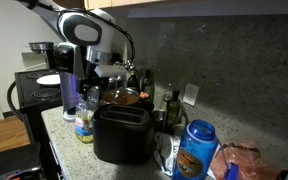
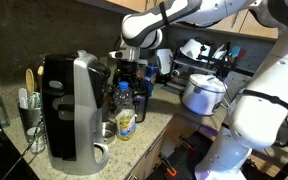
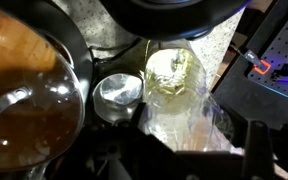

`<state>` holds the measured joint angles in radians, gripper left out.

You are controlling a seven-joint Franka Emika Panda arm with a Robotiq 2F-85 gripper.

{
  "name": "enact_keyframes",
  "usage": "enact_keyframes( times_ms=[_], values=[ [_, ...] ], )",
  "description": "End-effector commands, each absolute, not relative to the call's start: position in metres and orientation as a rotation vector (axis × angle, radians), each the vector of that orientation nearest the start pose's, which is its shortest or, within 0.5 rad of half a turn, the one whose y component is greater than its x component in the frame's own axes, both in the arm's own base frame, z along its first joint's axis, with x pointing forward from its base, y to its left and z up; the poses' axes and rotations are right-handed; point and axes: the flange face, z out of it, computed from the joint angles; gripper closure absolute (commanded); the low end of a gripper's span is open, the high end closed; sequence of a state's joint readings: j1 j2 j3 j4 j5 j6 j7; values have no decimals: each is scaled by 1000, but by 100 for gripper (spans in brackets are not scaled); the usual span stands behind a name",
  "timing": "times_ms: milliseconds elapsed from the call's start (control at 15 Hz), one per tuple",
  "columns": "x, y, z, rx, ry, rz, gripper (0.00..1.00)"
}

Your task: Move the bottle of cooking oil to the left

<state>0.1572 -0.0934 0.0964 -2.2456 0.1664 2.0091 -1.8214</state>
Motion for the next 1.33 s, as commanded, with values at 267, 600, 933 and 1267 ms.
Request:
enact_keyframes(
  times_ms=[267, 600, 933, 1267],
  values=[
    [459, 138, 398, 1870, 2634, 208, 54],
    [442, 135, 395, 1836, 2620, 198, 29],
    [441, 133, 394, 1848, 2597, 148, 0],
    [450, 125, 407, 1930, 2456, -31, 0]
  ],
)
